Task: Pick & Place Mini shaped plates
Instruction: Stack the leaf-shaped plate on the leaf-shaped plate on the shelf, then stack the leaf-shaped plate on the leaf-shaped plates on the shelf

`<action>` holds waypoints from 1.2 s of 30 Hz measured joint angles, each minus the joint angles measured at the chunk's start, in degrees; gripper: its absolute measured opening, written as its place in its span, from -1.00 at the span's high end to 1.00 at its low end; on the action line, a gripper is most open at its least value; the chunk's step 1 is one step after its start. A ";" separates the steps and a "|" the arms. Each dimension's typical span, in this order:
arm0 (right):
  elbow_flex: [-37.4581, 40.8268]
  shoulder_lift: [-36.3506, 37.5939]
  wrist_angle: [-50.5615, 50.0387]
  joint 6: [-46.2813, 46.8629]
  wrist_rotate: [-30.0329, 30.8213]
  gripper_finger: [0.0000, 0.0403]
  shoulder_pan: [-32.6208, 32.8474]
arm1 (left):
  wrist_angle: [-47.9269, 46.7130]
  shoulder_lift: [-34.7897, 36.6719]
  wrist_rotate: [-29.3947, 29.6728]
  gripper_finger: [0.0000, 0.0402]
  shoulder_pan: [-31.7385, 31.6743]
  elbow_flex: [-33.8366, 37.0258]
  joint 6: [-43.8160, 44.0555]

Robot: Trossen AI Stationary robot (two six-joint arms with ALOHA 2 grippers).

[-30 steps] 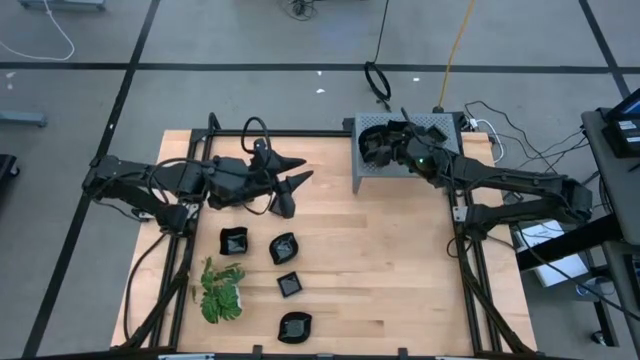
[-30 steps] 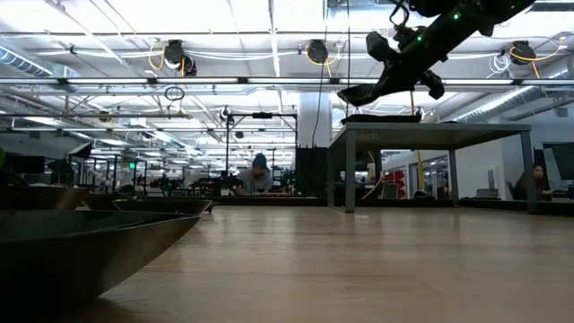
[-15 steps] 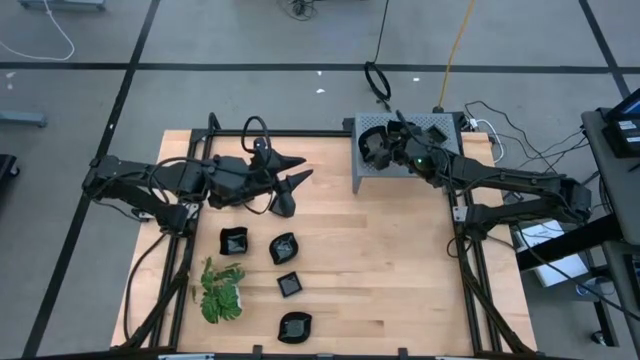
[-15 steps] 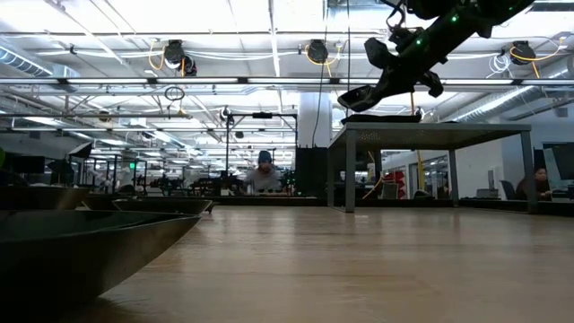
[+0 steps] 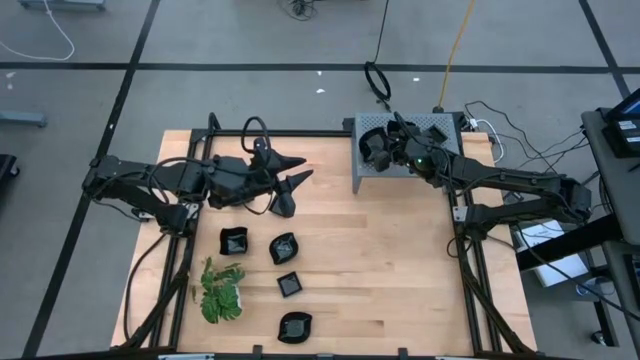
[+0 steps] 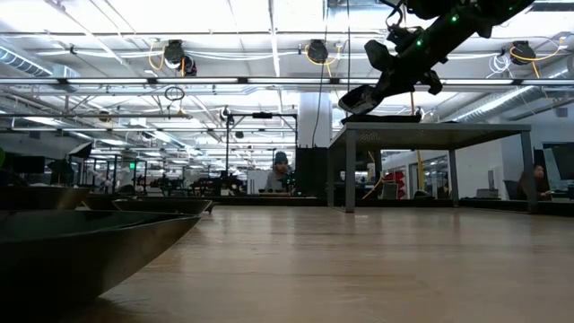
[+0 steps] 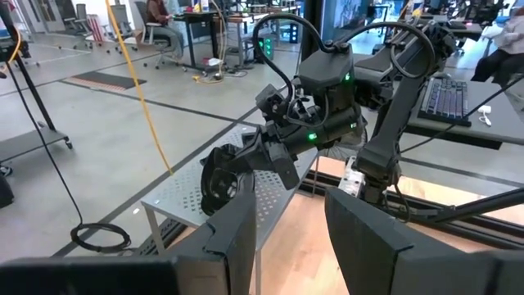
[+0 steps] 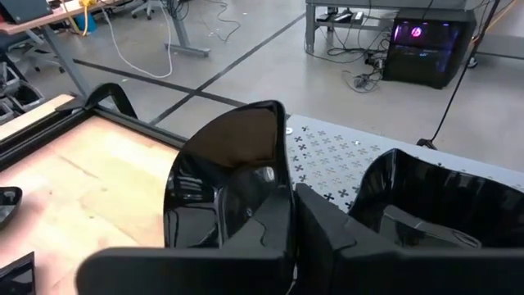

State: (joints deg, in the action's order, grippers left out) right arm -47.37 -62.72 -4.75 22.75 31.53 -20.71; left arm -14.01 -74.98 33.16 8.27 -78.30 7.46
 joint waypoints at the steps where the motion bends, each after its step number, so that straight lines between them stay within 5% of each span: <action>1: 0.00 0.00 0.00 0.02 0.00 0.93 0.00 | 0.31 0.00 0.00 0.26 0.00 0.00 0.00; 24: 0.00 2.32 2.02 -10.46 0.24 0.34 0.00 | 0.05 0.00 0.01 0.26 0.00 0.00 -1.09; 32: 0.00 6.79 8.36 -10.64 -0.03 0.32 0.73 | -18.93 -0.26 -0.25 0.26 -0.47 0.00 10.63; 36: 0.00 8.38 8.39 -11.89 -0.04 0.33 0.92 | -29.39 -1.07 -4.81 0.26 -0.87 0.04 17.41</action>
State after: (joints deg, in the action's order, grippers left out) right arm -47.37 -54.34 3.63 10.86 31.48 -19.79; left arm -43.40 -76.05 28.35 7.40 -78.26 24.87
